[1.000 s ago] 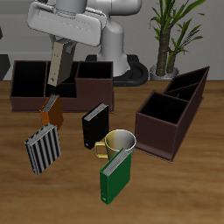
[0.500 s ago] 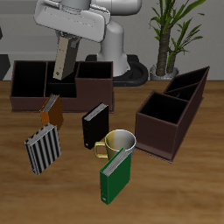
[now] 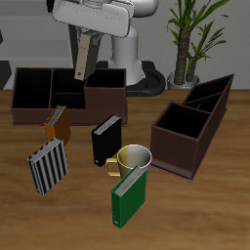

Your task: Place the yellow book into the left desk caddy's back compartment

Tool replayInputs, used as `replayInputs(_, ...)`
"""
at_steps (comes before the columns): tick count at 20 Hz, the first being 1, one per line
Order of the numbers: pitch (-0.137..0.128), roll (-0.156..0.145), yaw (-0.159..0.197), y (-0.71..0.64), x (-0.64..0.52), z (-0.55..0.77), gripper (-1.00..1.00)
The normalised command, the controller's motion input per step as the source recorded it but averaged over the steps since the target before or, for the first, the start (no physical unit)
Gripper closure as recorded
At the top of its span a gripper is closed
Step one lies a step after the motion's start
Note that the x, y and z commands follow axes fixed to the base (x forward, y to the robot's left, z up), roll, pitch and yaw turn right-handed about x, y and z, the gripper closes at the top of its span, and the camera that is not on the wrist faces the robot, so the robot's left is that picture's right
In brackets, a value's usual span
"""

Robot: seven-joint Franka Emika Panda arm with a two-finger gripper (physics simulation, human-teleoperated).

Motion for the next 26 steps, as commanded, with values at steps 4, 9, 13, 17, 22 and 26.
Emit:
replayInputs(4, 0.02, 0.011, -0.016, 0.21, -0.22, -0.05, 1.0)
replayInputs(9, 0.045, 0.043, 0.022, 0.22, -0.14, -0.04, 1.0)
replayInputs(13, 0.016, 0.065, 0.031, 0.35, -0.35, 0.06, 1.0)
replayInputs(17, 0.024, 0.052, 0.013, 0.25, -0.2, 0.0, 1.0)
replayInputs(22, 0.045, 0.041, 0.006, 0.22, -0.11, -0.11, 1.0)
replayInputs(26, 0.052, 0.046, -0.02, 0.33, -0.13, -0.12, 1.0)
